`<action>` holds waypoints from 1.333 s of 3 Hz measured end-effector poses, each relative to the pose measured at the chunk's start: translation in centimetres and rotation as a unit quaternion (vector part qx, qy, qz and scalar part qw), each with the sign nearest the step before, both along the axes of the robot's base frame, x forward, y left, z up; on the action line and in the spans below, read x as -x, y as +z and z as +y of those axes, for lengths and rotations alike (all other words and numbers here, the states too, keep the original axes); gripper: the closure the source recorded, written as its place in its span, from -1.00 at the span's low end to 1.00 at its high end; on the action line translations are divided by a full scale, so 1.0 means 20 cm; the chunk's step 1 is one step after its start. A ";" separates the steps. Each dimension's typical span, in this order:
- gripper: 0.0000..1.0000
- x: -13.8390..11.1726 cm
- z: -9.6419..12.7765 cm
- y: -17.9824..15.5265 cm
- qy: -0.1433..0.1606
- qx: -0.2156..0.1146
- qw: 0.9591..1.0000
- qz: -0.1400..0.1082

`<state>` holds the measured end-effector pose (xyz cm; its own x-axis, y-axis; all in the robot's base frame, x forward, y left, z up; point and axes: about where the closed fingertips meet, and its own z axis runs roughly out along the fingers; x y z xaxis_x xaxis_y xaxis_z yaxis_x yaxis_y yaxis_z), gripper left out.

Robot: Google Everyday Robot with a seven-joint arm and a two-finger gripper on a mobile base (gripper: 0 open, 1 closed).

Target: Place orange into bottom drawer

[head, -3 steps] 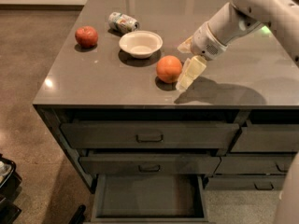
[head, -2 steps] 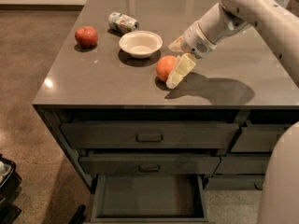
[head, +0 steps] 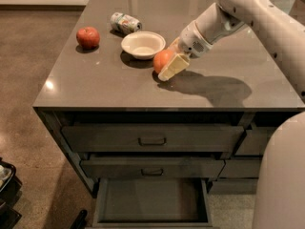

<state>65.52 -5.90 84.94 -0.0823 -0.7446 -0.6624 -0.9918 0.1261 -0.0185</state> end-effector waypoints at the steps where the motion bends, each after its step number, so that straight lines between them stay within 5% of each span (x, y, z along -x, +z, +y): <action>1: 0.27 0.00 0.00 0.00 0.000 0.000 1.000 0.000; 3: 1.00 0.02 0.03 0.03 0.016 -0.002 1.000 0.007; 4: 1.00 0.20 -0.04 0.16 0.005 0.010 1.000 0.011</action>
Offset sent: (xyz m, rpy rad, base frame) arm 0.0000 0.0000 0.0000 0.0000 0.0000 0.0000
